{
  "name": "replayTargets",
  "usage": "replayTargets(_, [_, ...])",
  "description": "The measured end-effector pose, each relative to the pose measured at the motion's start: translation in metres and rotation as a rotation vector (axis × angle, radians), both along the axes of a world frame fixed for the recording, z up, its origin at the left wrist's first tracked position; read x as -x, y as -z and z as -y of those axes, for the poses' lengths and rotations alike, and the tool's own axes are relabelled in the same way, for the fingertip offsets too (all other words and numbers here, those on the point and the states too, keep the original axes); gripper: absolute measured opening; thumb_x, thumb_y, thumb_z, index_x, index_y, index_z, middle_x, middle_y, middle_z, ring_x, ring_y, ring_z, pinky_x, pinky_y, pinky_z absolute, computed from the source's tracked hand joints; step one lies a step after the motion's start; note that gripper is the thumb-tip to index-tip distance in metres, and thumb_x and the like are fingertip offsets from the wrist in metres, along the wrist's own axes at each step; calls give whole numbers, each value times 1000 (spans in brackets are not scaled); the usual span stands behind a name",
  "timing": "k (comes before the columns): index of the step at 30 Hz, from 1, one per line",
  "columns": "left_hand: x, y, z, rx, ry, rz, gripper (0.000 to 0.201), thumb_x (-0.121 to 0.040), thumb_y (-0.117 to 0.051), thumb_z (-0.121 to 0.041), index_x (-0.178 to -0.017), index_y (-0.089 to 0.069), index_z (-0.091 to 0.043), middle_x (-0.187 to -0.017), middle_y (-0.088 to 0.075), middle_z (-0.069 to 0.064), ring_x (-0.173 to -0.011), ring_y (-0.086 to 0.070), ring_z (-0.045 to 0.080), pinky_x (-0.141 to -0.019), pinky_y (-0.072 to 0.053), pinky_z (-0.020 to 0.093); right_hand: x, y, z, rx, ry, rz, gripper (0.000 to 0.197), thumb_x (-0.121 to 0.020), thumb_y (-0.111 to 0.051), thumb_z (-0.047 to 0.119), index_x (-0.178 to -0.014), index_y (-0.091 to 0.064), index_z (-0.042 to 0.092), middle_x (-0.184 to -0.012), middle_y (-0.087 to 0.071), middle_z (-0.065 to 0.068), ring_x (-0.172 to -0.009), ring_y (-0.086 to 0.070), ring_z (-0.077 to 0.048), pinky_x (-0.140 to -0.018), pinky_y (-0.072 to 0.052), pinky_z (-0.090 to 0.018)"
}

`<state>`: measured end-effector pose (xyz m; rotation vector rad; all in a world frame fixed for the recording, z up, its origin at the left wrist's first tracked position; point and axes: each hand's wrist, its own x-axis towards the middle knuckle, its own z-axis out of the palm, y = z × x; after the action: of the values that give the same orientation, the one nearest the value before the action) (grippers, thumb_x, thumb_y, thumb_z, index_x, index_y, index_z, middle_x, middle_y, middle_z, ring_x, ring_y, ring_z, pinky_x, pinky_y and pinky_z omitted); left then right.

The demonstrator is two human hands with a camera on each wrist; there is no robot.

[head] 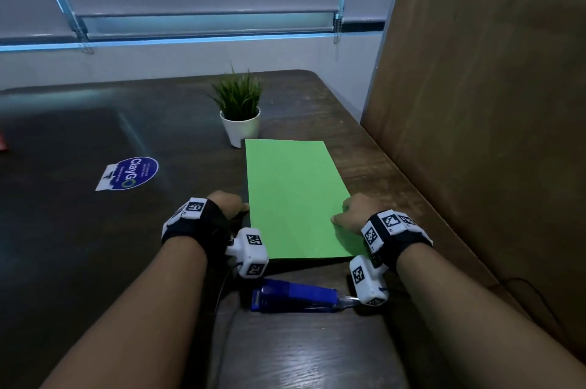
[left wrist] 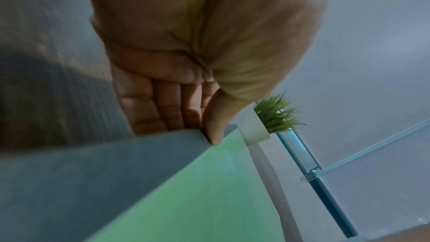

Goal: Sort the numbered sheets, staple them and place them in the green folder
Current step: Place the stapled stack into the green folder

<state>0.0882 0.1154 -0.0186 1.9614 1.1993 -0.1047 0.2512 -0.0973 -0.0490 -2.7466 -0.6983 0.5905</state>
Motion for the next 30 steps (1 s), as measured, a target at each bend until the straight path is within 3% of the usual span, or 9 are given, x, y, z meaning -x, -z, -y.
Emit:
replayTargets(3, [23,6,-17,-88,-36,-103,41,-109,-37,-33,-138,-55,-11,-142,-58,14,-124,-59,30,-98,-46,29,30,-12,-10,-36,-85,4,53,-92,-63,44,-134,-55,11,-137,-56,-13,-122,-56,-32,-96,-47,-34])
replayTargets(5, [32,15,-25,-220,-19,-64,43,-108,-36,-38,-138,-56,-14,-143,-57,12,-129,-56,31,-103,-43,31,54,-23,-12,-141,-124,77,57,-90,-62,53,-133,-56,16,-139,-53,-13,-127,-50,-32,-101,-44,-38])
replayTargets(7, [39,19,-19,-241,-50,-37,41,-106,-42,-38,-137,-58,-16,-140,-59,11,-126,-58,31,-101,-45,30,77,-35,-9,-283,-196,108,50,-82,-67,63,-105,-66,20,-115,-66,-6,-110,-59,-25,-93,-50,-38])
replayTargets(9, [44,26,-10,-308,-3,-33,38,-101,-51,-32,-134,-60,-17,-136,-62,8,-122,-61,30,-99,-48,31,101,-46,-3,-266,-340,-44,51,-70,-77,65,-89,-66,19,-91,-68,2,-87,-64,-18,-79,-55,-35])
replayTargets(12, [42,29,2,-270,-37,-27,36,-102,-50,-26,-132,-64,-12,-139,-62,10,-126,-60,28,-101,-48,34,130,-46,8,52,-557,-118,60,-62,-86,57,-107,-64,24,-96,-64,7,-90,-63,-20,-81,-56,-37])
replayTargets(16, [47,31,2,29,-271,257,29,-98,-59,-9,-126,-67,-7,-135,-63,12,-124,-60,30,-106,-45,31,142,-32,16,161,-635,84,35,-76,-81,33,-107,-71,21,-95,-71,-3,-85,-66,-26,-75,-54,-33])
replayTargets(21, [45,39,-12,-72,-143,144,30,-87,-71,3,-115,-72,-7,-130,-66,13,-120,-62,31,-108,-47,37,124,-62,12,151,-653,67,34,-80,-80,32,-110,-73,19,-98,-72,-2,-88,-67,-23,-78,-54,-33])
replayTargets(26, [34,24,-5,-127,-75,74,35,-101,-59,-25,-131,-64,-6,-139,-61,8,-128,-57,26,-104,-43,29,84,-90,-23,73,-600,169,22,-84,-74,28,-104,-71,19,-87,-68,0,-82,-65,-22,-70,-47,-29])
replayTargets(30, [24,33,-16,-234,111,-102,35,-104,-47,-22,-125,-67,-3,-124,-68,10,-106,-62,26,-79,-45,29,65,-73,-52,126,-575,205,19,-85,-68,19,-103,-73,17,-91,-71,-6,-81,-67,-27,-67,-47,-30])
